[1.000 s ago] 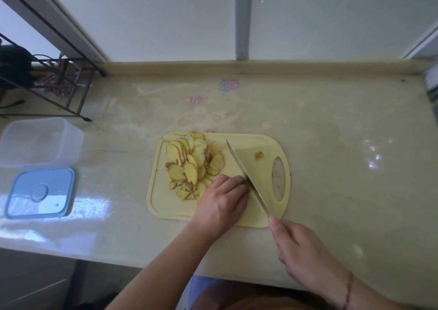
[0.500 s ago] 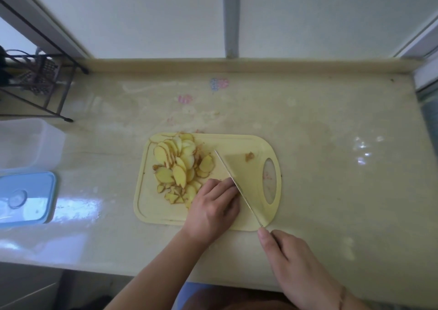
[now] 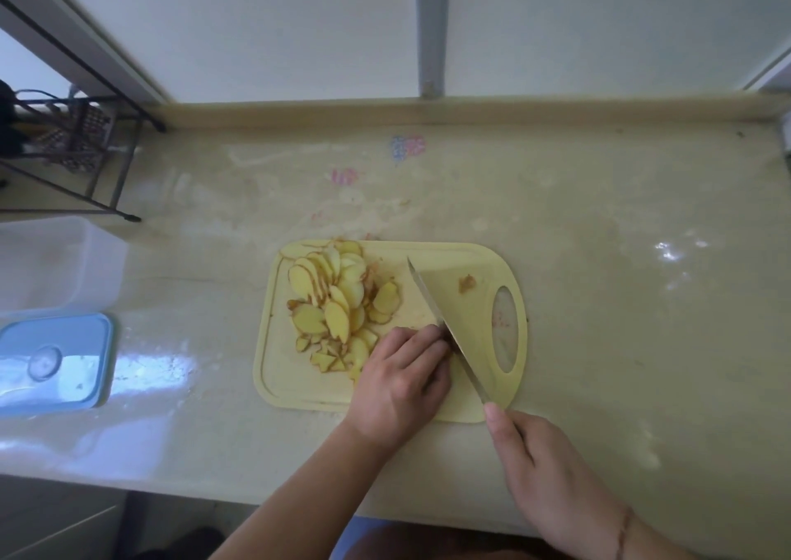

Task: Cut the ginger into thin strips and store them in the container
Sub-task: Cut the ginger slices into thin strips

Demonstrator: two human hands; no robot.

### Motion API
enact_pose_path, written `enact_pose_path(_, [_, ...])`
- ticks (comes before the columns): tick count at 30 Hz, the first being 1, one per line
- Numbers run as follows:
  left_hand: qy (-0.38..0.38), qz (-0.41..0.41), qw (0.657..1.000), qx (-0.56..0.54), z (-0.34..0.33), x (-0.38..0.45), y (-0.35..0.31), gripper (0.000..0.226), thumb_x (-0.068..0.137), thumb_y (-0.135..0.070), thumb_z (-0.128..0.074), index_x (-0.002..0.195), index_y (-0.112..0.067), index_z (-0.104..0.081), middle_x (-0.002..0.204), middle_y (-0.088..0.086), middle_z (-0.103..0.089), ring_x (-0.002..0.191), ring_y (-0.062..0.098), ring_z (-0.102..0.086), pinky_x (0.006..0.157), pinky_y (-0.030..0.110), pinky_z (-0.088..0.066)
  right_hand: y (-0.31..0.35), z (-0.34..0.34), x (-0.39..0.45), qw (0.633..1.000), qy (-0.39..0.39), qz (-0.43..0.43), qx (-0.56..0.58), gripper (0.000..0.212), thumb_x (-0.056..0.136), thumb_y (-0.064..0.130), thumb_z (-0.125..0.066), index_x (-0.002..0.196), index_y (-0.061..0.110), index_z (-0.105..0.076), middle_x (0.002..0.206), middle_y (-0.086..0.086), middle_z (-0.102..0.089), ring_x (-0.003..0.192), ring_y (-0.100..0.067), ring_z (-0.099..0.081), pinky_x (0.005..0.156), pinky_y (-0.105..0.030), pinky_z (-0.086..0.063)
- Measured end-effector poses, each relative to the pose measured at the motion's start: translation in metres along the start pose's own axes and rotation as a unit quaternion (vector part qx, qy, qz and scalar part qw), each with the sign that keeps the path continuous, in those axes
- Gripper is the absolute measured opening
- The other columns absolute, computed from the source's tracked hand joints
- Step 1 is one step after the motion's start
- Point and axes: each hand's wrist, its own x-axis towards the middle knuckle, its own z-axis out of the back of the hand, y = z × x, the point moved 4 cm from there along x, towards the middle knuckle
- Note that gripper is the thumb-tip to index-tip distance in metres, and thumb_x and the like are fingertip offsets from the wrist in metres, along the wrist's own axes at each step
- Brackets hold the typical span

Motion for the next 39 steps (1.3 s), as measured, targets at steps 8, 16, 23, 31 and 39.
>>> enact_pose_path(8, [0.001,0.019,1.0,-0.005,0.0,-0.001,0.001,0.012,0.093,-0.008,-0.067,0.1,-0.002,-0.075,0.109,0.008,-0.07,0.084,0.026,-0.062,0.079,0.035,-0.053,-0.001,0.002,-0.012,0.999,-0.021,-0.033,0.012,0.08,0.07,0.094,-0.018,0.056,0.017,-0.037,0.047,0.002,-0.047,0.049,-0.009,-0.043,0.061,-0.033,-0.041])
enact_pose_path(16, [0.005,0.028,1.0,-0.006,-0.001,-0.001,0.003,0.01,0.092,-0.005,-0.066,0.097,-0.001,-0.074,0.108,0.008,-0.07,0.083,0.026,-0.062,0.081,0.033,-0.052,-0.004,0.007,-0.021,0.999,-0.013,-0.045,-0.009,0.067,0.077,0.074,-0.022,0.061,0.011,-0.04,0.052,0.001,-0.05,0.053,-0.012,-0.048,0.066,-0.033,-0.044])
enact_pose_path(23, [0.008,0.03,0.999,-0.014,0.0,0.0,0.002,0.011,0.091,-0.006,-0.066,0.098,-0.001,-0.073,0.106,0.009,-0.07,0.084,0.025,-0.062,0.081,0.032,-0.052,0.004,-0.001,-0.002,1.0,-0.009,0.0,-0.001,0.06,0.08,0.069,-0.022,0.058,0.016,-0.038,0.051,0.007,-0.05,0.052,-0.011,-0.043,0.056,-0.027,-0.035])
enact_pose_path(31, [0.005,0.04,0.999,-0.012,0.001,-0.001,0.001,0.012,0.092,-0.006,-0.065,0.099,0.001,-0.073,0.107,0.011,-0.069,0.089,0.026,-0.063,0.084,0.032,-0.053,-0.002,0.005,-0.02,0.999,-0.021,-0.044,-0.013,0.069,0.077,0.074,-0.022,0.06,0.01,-0.042,0.05,-0.003,-0.049,0.055,-0.018,-0.051,0.067,-0.036,-0.043])
enact_pose_path(39, [0.01,0.048,0.999,-0.013,-0.001,-0.001,0.003,0.012,0.09,-0.004,-0.068,0.1,0.0,-0.074,0.108,0.009,-0.07,0.089,0.026,-0.064,0.084,0.032,-0.052,-0.003,0.001,-0.021,0.998,-0.039,-0.031,-0.044,0.099,0.052,0.103,0.006,0.068,0.018,-0.043,0.069,0.011,-0.06,0.067,-0.011,-0.054,0.067,-0.03,-0.04])
